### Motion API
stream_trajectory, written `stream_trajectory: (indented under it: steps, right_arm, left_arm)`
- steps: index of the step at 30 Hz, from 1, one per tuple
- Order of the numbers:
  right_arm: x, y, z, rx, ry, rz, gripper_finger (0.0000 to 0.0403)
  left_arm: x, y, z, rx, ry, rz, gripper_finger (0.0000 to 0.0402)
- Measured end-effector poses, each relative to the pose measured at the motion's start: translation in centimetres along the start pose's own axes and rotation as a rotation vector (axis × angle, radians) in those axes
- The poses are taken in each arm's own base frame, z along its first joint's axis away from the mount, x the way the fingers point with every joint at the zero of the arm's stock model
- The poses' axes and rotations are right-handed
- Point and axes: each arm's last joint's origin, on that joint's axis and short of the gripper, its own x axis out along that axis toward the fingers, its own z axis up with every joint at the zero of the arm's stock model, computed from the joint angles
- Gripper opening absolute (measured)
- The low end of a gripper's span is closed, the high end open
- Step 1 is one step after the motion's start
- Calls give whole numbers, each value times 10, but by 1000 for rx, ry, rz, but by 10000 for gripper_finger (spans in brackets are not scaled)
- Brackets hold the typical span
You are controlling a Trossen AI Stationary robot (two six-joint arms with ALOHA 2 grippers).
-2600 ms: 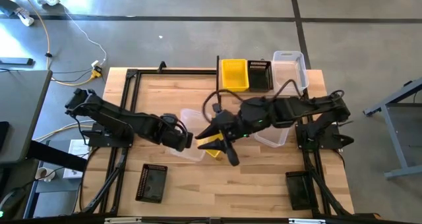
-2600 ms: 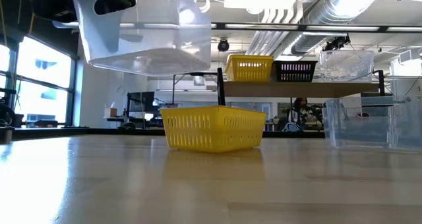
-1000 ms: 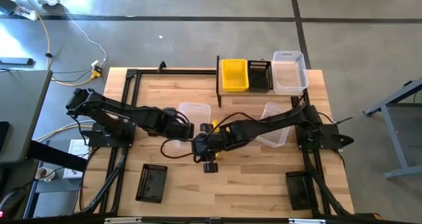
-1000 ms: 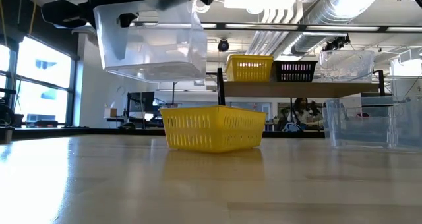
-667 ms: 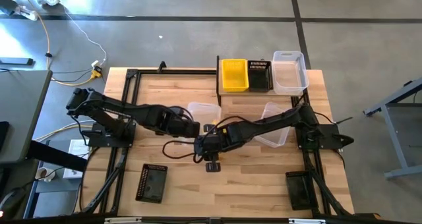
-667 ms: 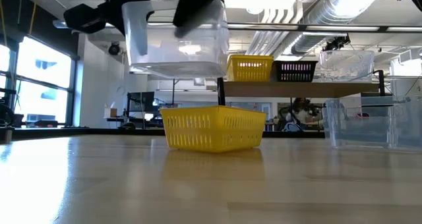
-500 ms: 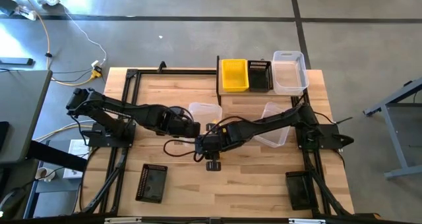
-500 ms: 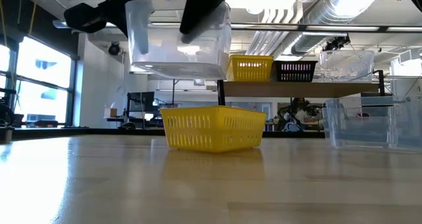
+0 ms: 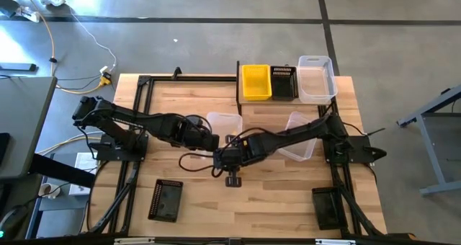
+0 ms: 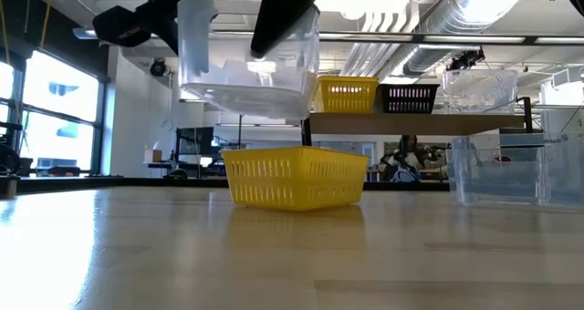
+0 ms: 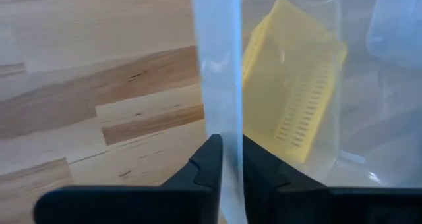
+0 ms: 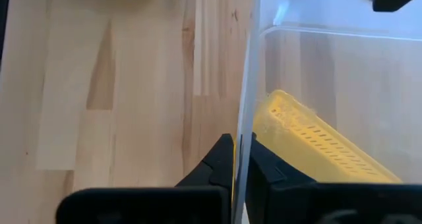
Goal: Stack baskets on shelf by color
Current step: Stack the top transparent bin on top of the other transparent bin on the shelf
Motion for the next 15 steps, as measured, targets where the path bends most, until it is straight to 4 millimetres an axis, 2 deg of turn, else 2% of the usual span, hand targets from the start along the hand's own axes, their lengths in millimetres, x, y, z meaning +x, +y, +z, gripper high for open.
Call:
stream_trajectory:
  steps: [10, 15]
  right_arm:
    - [-8, 8, -5, 43, 50, 6, 0]
    - [-19, 13, -8, 66, 77, -2, 0]
  left_arm:
    - [-1, 0, -1, 89, 27, -1, 134]
    - [-2, -1, 3, 151, -35, -9, 160]
